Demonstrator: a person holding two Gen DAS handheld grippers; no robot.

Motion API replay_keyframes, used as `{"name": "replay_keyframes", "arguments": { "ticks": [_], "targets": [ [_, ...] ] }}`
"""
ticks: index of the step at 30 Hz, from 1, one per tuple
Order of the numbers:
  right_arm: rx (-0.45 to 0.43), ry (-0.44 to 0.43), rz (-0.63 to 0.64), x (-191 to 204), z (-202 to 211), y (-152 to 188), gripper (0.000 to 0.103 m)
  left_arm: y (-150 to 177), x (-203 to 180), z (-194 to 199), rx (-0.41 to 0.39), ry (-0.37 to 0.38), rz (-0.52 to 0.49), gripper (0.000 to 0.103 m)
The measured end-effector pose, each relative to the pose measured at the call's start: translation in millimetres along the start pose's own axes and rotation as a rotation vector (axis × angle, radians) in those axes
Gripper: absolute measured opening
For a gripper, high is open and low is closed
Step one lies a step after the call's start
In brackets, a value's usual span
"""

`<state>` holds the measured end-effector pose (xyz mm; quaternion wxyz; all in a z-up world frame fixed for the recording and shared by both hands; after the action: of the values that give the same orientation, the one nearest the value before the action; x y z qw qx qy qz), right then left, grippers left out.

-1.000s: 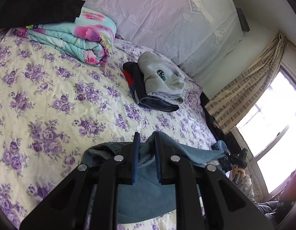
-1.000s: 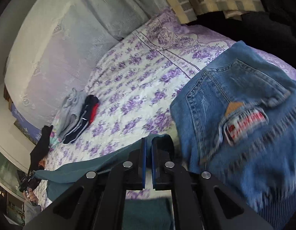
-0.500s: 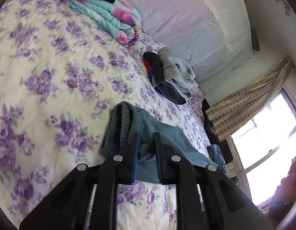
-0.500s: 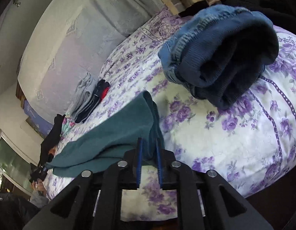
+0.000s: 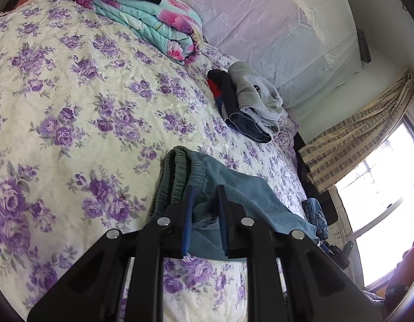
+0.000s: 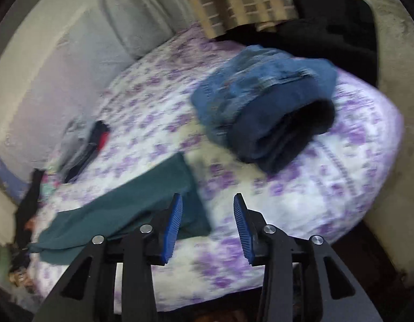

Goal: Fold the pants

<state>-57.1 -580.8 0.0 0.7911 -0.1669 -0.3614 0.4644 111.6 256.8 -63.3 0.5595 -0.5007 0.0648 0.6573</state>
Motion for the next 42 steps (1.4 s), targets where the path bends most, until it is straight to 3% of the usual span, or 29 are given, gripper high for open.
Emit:
{"name": "replay_keyframes", "arguments": {
  "ticks": [5,8,12,18,20,21,22,24,32,37,41,42],
  "targets": [
    [0.049,-0.149,0.005,30.1,-18.8,-4.5,0.041,3.0,1.4,0.6,-0.004,-0.002,0.009,0.017],
    [0.149,-0.265,-0.173,37.8,-37.7,4.5,0.041,4.6,0.0,2.2,-0.006,-0.006,0.008,0.017],
    [0.186,-0.278,-0.3,44.7,-46.4,7.9,0.041,4.6,-1.0,2.0,-0.003,-0.016,0.007,0.017],
    [0.229,-0.203,-0.461,42.6,-63.4,18.6,0.041,6.6,-5.6,1.5,-0.005,-0.034,-0.011,0.017],
    [0.219,-0.214,-0.509,38.8,-69.6,20.9,0.04,7.2,-4.5,0.6,0.0,-0.044,-0.013,0.017],
    [0.202,-0.208,-0.522,36.1,-72.2,20.8,0.037,7.3,-4.2,-0.1,0.003,-0.05,-0.016,0.018],
    [0.18,-0.211,-0.536,32.2,-73.7,20.0,0.017,7.1,-2.8,-0.4,0.005,-0.057,-0.016,0.018],
    [0.154,-0.228,-0.527,29.8,-77.0,20.7,0.001,6.2,-1.5,-0.1,0.004,-0.053,-0.012,0.018],
    [0.014,-0.29,-0.448,39.1,-23.7,13.9,0.001,-9.6,1.6,19.1,-0.078,-0.005,0.03,0.018],
    [0.112,-0.233,-0.544,2.4,-37.0,52.6,0.001,-2.6,7.8,19.0,-0.05,-0.022,0.043,0.018],
    [0.131,-0.214,-0.529,0.1,-50.3,56.1,0.005,16.2,-17.3,9.4,0.006,-0.062,-0.047,0.018],
    [0.122,-0.205,-0.498,4.4,-51.3,50.9,0.005,22.8,-26.0,6.6,0.021,-0.076,-0.073,0.029]
  ]
}}
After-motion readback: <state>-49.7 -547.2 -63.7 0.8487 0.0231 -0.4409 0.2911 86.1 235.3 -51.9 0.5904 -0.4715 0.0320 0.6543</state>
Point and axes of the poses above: each gripper's, at about its wrist camera, not at the fingertips, and z roughly against the way its jaws point, x to its left, y to its underside, the point moved 4 cm from there along -z, roughly the way its jaws point, and after that the axes turned 2 degrees about z, right-handed, at the moved point
